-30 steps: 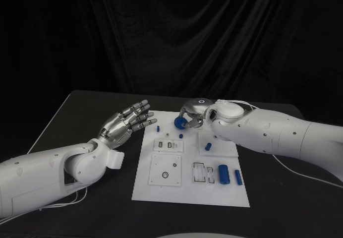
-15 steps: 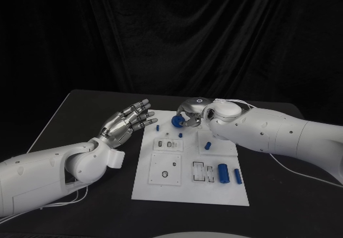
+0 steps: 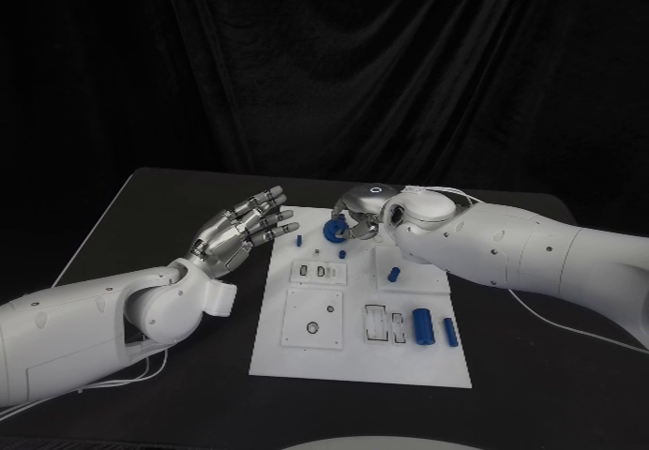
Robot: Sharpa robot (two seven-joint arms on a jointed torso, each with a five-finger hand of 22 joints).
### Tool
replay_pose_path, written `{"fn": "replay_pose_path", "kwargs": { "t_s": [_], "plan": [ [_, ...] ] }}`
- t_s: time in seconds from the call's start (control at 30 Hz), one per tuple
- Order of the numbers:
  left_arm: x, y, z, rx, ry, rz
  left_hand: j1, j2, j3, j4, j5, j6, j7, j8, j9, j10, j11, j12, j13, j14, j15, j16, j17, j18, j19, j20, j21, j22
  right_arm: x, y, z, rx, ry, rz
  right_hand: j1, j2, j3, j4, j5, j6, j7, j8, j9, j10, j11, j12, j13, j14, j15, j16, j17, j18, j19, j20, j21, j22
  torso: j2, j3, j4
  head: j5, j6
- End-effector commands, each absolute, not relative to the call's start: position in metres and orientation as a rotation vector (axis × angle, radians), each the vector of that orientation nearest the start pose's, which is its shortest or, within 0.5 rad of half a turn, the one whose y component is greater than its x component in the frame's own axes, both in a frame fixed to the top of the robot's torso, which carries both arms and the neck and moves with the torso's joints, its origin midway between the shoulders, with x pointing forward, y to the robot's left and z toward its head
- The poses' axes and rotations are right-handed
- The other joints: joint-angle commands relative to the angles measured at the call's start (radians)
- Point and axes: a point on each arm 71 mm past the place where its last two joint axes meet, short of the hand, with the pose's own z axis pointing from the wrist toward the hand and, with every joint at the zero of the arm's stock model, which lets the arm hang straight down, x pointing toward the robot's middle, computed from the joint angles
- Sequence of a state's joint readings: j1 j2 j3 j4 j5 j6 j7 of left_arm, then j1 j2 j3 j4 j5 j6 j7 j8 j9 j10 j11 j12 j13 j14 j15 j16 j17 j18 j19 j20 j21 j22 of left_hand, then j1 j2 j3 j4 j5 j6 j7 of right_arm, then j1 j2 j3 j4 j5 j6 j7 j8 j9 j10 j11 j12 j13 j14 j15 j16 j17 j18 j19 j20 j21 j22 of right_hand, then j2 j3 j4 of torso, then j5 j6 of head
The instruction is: Assemble the parts on the task board
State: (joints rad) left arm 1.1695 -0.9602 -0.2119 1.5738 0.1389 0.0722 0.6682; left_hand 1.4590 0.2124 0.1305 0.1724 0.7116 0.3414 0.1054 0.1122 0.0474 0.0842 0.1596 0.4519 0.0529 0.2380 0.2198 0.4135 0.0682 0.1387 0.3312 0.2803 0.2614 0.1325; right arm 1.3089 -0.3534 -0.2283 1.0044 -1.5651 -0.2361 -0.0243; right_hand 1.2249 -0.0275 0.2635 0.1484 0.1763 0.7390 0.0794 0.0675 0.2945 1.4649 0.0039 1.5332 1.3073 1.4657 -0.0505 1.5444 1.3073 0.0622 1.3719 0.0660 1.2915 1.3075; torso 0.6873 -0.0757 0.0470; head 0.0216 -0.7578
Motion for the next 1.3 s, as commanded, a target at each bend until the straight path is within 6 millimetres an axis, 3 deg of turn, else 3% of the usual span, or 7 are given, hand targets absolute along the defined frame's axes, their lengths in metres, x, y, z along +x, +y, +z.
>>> {"fn": "replay_pose_path", "kwargs": {
  "t_s": [0.03, 0.5, 0.83, 1.3],
  "plan": [
    [0.439, 0.241, -0.228, -1.193, 1.365, -1.947, -0.011, -0.002, 0.004, 0.000, -0.006, 0.000, 0.004, 0.004, 0.001, -0.003, 0.000, 0.005, 0.000, -0.002, 0.007, 0.004, 0.001, -0.007, 0.000, 0.006, 0.003, 0.001, 0.555, -0.087, -0.211, -0.531, 1.690, 0.505, -0.011, 0.001, -0.007, 0.000, -0.012, -0.010, 0.000, -0.004, -0.004, 0.010, -0.003, -0.007, 0.181, 0.080, 0.002, -0.007, 0.229, 0.012, -0.008, 0.000, -0.007, 0.120, 0.000, 0.0002, -0.0001, 0.000, -0.001],
    [0.439, 0.242, -0.228, -1.195, 1.367, -1.945, -0.012, -0.002, 0.006, -0.001, -0.006, -0.001, 0.004, 0.004, 0.001, -0.004, 0.000, 0.004, 0.000, -0.003, 0.007, 0.004, 0.001, -0.007, 0.000, 0.006, 0.003, 0.001, 0.557, -0.100, -0.212, -0.514, 1.700, 0.481, -0.013, 0.004, -0.013, 0.002, -0.023, -0.008, 0.003, -0.001, -0.008, -0.003, -0.002, -0.013, 0.170, 0.072, 0.003, -0.019, 0.217, 0.016, -0.017, 0.000, -0.022, 0.114, 0.000, 0.0005, -0.0009, 0.003, 0.001],
    [0.439, 0.244, -0.229, -1.197, 1.366, -1.943, -0.012, -0.002, 0.006, -0.001, -0.006, -0.001, 0.004, 0.004, 0.001, -0.004, 0.000, 0.004, 0.000, -0.003, 0.007, 0.004, 0.001, -0.007, 0.000, 0.006, 0.003, 0.001, 0.558, -0.118, -0.219, -0.506, 1.765, 0.439, -0.020, 0.019, -0.033, 0.013, -0.038, 0.055, 0.020, 0.017, -0.014, -0.018, 0.013, -0.022, 0.158, 0.061, 0.014, -0.035, 0.203, 0.019, -0.028, 0.009, -0.047, 0.109, 0.000, 0.0010, -0.0013, -0.001, -0.003],
    [0.439, 0.244, -0.230, -1.198, 1.368, -1.944, -0.013, -0.003, 0.008, -0.001, -0.006, -0.001, 0.005, 0.004, 0.001, -0.004, 0.000, 0.004, 0.000, -0.003, 0.008, 0.004, 0.001, -0.007, 0.000, 0.005, 0.004, 0.001, 0.552, -0.114, -0.228, -0.523, 1.798, 0.456, -0.016, 0.029, -0.035, 0.014, -0.033, 0.072, 0.019, 0.016, -0.019, -0.023, 0.013, -0.025, 0.154, 0.057, 0.016, -0.040, 0.199, 0.021, -0.033, 0.012, -0.059, 0.106, 0.000, 0.0001, 0.0000, -0.002, -0.004]
  ]
}}
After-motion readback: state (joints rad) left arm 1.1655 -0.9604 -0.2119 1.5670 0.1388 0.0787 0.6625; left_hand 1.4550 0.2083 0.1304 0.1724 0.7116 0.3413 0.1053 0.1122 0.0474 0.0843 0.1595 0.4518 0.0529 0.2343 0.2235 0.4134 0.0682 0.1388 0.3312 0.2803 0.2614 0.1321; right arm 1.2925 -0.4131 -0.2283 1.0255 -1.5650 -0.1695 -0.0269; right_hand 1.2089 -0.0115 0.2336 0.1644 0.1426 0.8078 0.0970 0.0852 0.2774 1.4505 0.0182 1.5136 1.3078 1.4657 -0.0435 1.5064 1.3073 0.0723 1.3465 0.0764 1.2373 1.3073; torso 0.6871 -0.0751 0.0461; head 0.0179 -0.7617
